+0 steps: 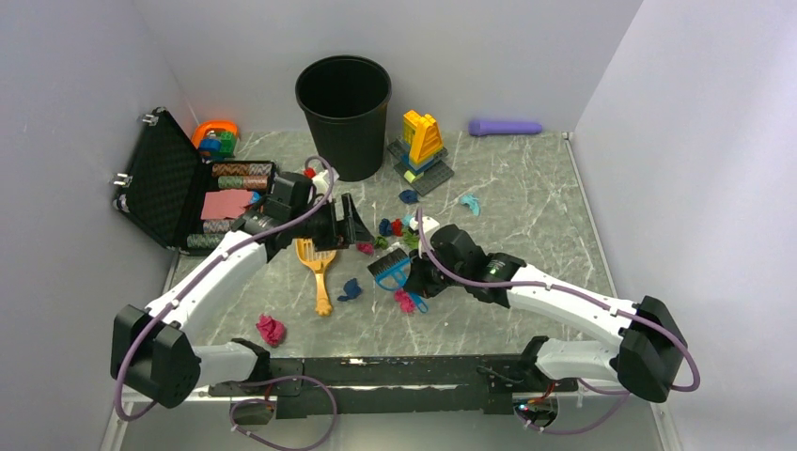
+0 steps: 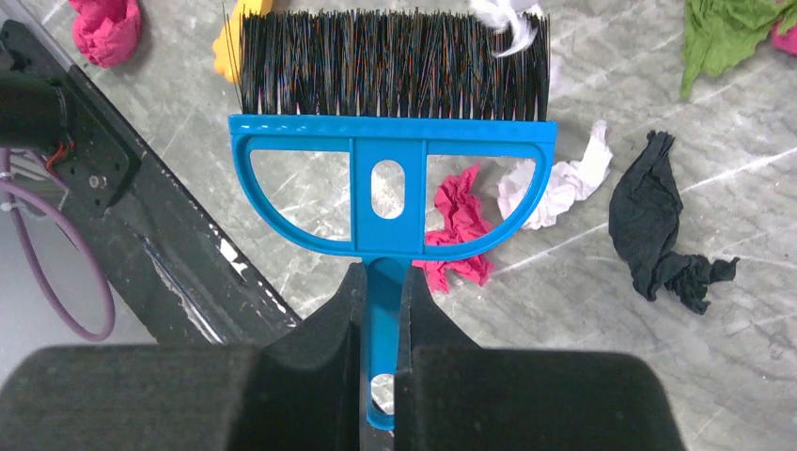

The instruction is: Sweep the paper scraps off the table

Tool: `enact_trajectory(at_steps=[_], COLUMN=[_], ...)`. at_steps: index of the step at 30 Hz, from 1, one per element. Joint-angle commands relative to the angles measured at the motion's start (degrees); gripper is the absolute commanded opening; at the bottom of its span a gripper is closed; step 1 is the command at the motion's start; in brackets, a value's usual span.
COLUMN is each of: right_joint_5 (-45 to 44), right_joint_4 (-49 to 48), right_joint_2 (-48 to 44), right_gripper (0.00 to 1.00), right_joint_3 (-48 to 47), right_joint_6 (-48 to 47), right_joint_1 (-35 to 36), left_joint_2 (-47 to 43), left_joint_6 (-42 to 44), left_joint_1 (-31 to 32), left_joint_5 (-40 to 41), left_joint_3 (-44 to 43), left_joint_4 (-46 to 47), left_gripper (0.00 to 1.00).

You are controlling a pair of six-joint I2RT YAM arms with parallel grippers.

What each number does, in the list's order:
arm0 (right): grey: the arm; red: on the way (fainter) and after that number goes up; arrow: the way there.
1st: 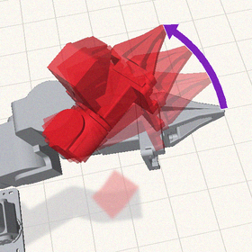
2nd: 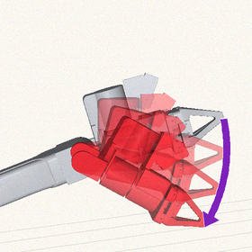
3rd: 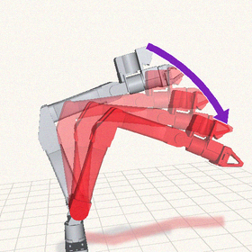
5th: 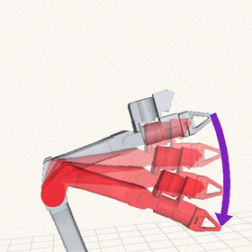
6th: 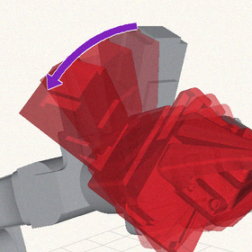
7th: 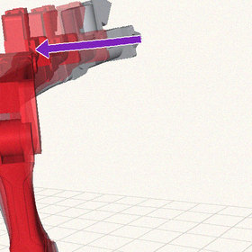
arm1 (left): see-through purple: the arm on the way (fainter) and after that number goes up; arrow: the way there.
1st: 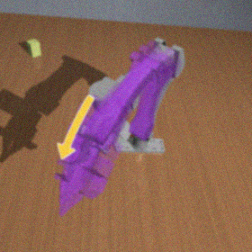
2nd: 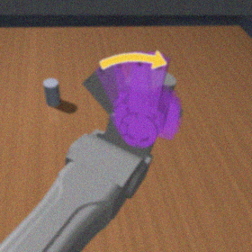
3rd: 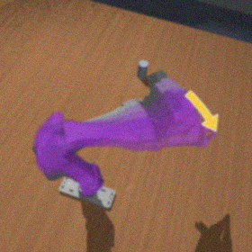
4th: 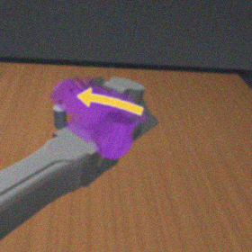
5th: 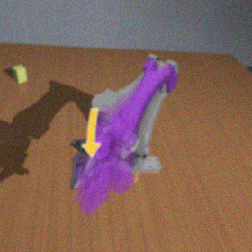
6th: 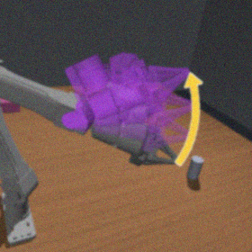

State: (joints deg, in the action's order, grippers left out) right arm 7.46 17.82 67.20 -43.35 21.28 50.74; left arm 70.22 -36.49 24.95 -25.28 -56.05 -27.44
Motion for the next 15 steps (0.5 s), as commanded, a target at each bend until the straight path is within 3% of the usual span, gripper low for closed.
enact_trajectory(at_steps=[1,6,9,12,15], right_joint_5=[-1.7,-4.3,-4.0,7.5,20.7], right_joint_4=[-5.0,-5.0,-7.5,-15.8,-33.2], right_joint_2=[0.3,0.7,-1.0,-4.1,-5.1], right_gripper=[0.00,0.00,0.00,0.00,0.00], right_joint_3=[-1.9,-2.2,-0.5,5.4,13.3], right_joint_6=[-2.1,-0.8,5.0,15.6,28.2], right_joint_1=[0.4,0.4,-1.3,-10.8,-19.2], left_joint_2=[2.4,1.7,0.8,-0.6,-1.5], left_joint_6=[-0.4,-0.2,-0.4,-1.0,-1.4], left_joint_1=[-0.2,-0.1,-0.2,-0.2,-0.2], left_joint_5=[-7.9,-6.9,-6.9,-6.4,-5.6], left_joint_3=[-1.9,0.4,1.0,1.1,0.9], left_joint_4=[1.3,0.4,0.0,0.2,-0.2], left_gripper=[0.85,0.82,0.82,0.83,0.84])
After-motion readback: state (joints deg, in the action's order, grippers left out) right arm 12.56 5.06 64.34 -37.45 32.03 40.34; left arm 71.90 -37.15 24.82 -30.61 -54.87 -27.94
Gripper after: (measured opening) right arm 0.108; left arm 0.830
